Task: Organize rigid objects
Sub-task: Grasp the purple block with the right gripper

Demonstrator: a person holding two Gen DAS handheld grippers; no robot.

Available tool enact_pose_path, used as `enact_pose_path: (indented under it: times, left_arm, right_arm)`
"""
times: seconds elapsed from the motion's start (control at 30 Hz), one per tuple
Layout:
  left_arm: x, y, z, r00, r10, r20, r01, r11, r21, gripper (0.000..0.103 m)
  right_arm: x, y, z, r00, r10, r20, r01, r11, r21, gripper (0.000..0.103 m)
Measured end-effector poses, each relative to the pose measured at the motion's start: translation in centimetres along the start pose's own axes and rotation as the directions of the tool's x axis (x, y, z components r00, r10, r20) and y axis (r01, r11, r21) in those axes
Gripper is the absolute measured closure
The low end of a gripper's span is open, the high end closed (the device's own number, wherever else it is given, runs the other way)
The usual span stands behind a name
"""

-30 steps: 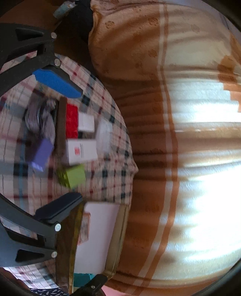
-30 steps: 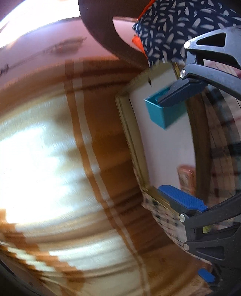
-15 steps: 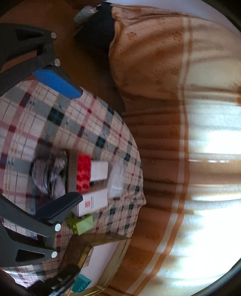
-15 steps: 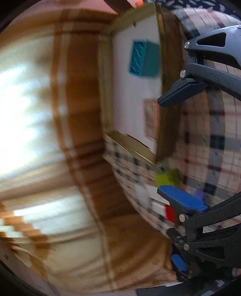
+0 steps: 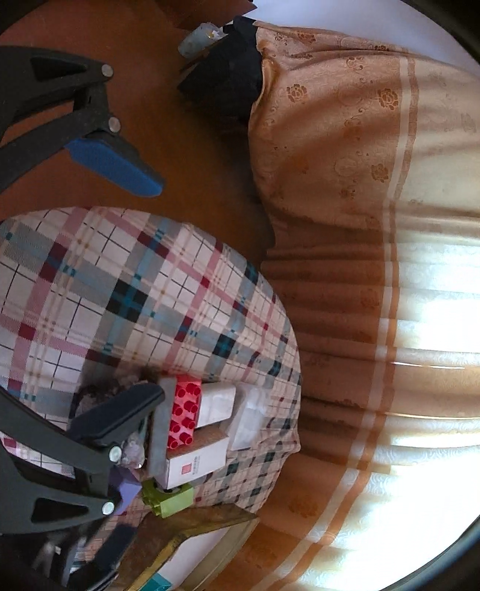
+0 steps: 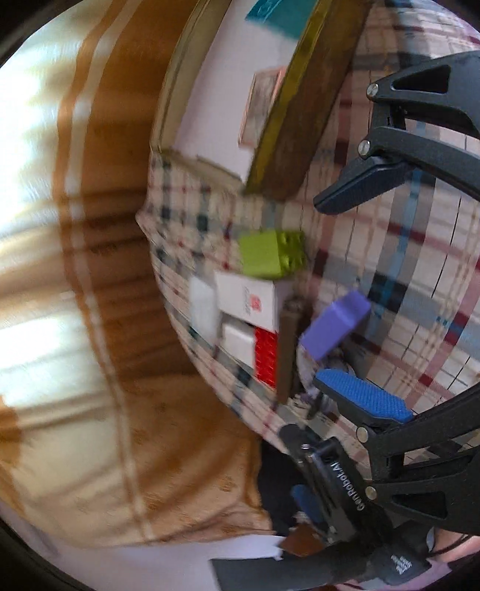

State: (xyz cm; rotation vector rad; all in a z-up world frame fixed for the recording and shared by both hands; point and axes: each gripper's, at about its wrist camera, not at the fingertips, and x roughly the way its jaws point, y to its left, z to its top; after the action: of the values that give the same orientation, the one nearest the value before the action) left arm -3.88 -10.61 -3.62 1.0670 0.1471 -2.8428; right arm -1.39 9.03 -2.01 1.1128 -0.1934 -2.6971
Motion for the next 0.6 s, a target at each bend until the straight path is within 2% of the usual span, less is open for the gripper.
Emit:
enact_pose_path:
  times: [0.13,0.23,0.33,0.43,0.6]
  left_arm:
    - [0.0,0.0,-0.1,1.0,-0.003,0.0,0.003,1.0,0.0,0.001]
    - [-0.1,0.2,-0.1,0.999,-0.037,-0.004,0.037,0.999,-0.007,0.001]
    - [0.0,0.0,-0.2,0.995,-0.098,-0.03,0.097,0.995,-0.01,0.001]
    - [-0.3,-0.4,-0.3,0.991,-0.128,-0.032,0.129,0.992,0.001,0.001]
    - [-1.1,-1.8,-0.2,0.975,-0.218,-0.034,0.219,0.975,0.033,0.001]
  right_arm:
    - [1.6,0.9,0.2,0.998,-0.009,-0.069,0.006,0.999,-0.046,0.038]
    - [2.3,0.9,0.1,0.994,0.026,-0.104,-0.032,0.998,-0.054,0.053]
    - [2.5,0.5,-0.1,0.992,0.056,-0.117,-0.061,0.997,-0.039,0.077]
    - [2.3,-0.1,-0.1,0.99,0.09,-0.105,-0.091,0.996,-0.004,0.081]
    - [0.1,-1.5,-0.3,0.992,0.128,0.001,-0.128,0.99,0.061,0.081]
